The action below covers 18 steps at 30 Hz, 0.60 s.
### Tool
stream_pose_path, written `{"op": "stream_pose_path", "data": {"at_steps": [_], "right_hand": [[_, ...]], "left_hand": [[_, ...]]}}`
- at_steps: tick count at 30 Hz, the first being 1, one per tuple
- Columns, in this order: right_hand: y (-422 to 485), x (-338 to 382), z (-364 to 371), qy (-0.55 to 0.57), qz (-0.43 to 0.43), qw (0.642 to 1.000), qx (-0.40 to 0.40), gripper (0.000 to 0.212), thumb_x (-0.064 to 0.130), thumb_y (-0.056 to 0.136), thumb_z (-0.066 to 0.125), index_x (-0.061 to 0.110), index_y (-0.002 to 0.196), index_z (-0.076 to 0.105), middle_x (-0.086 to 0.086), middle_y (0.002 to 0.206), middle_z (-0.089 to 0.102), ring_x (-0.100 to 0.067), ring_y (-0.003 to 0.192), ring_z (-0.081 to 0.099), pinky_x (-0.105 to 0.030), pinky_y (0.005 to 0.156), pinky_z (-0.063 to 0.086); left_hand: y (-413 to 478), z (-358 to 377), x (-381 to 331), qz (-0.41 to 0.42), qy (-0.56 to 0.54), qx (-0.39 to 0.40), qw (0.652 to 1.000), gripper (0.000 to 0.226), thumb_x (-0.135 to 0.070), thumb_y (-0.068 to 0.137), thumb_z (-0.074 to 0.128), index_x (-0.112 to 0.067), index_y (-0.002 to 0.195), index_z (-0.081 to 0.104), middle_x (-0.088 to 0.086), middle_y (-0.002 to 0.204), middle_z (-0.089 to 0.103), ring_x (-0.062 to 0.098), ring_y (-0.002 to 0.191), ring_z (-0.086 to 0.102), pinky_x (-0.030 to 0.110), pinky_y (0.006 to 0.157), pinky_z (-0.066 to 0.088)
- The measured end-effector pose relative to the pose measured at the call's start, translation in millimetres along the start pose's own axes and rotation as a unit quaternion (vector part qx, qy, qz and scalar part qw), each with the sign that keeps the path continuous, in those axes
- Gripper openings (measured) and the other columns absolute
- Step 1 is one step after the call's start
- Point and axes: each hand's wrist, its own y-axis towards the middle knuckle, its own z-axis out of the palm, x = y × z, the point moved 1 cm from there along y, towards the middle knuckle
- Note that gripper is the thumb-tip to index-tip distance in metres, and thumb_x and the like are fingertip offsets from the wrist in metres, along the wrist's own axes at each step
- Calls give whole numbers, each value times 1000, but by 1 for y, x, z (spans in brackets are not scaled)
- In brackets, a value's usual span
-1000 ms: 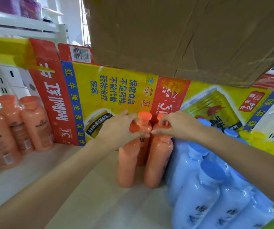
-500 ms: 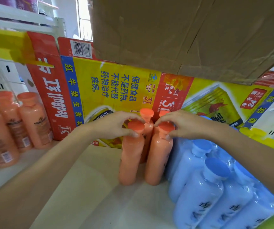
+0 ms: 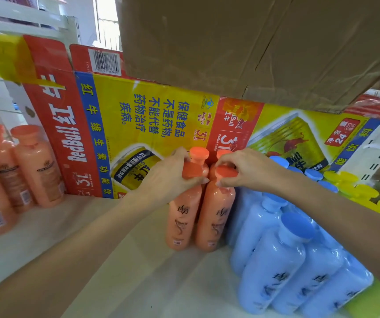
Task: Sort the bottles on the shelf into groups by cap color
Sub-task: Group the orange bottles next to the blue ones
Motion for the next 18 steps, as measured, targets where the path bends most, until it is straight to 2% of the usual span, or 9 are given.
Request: {"op": "stream_pose_path", "data": {"at_steps": [4, 8, 10, 12, 15, 18], "right_hand": [[-2, 1, 1, 4, 5, 1000, 2, 46, 47, 77, 67, 24, 116, 59, 0, 103, 64, -15, 87, 52, -28, 69, 35], [-3, -2, -1, 3, -33, 999, 37, 58, 37, 74, 73, 25, 126, 51, 1, 117, 58, -18, 108, 52, -22, 74, 30], [-4, -2, 1, 9, -60, 997, 53, 59, 31, 75, 73, 25, 129, 49, -1, 119, 54, -16, 111, 49, -17, 72, 25], [-6, -4, 3, 23, -67, 996, 50, 54, 28, 78, 70, 25, 128, 50, -3, 117, 53, -16, 110, 49, -16, 71, 24], [-5, -6, 5, 44, -65, 996, 35, 49, 27, 79, 69, 24, 125, 53, -3, 117, 55, -17, 109, 51, -18, 76, 29], [-3, -7, 6, 40, -54, 997, 27, 47, 30, 78, 69, 25, 122, 55, 0, 119, 57, -17, 110, 51, -21, 78, 30]], "left_hand": [[3, 0, -5, -25, 25, -28, 999, 62, -62, 65, 68, -19, 99, 39, -5, 91, 51, 15, 79, 53, 28, 64, 42], [1, 3, 2, -6, -16, -6, 1000, 69, -60, 62, 70, -18, 109, 40, -6, 95, 51, 17, 86, 54, 31, 70, 45], [-5, 9, 12, 4, -71, 4, 997, 73, -54, 62, 73, -19, 117, 41, -9, 100, 52, 13, 92, 54, 29, 77, 46], [-15, 20, 24, -18, -175, -3, 984, 74, -47, 61, 75, -17, 121, 42, -10, 105, 54, 10, 96, 55, 26, 82, 47], [-30, 46, 45, -63, -319, 5, 946, 71, -39, 54, 84, -21, 111, 44, -10, 104, 58, 10, 96, 58, 22, 76, 49], [-48, 78, 63, -101, -393, 35, 913, 67, -22, 52, 86, -31, 104, 44, -7, 106, 59, 10, 97, 59, 20, 70, 52]]}}
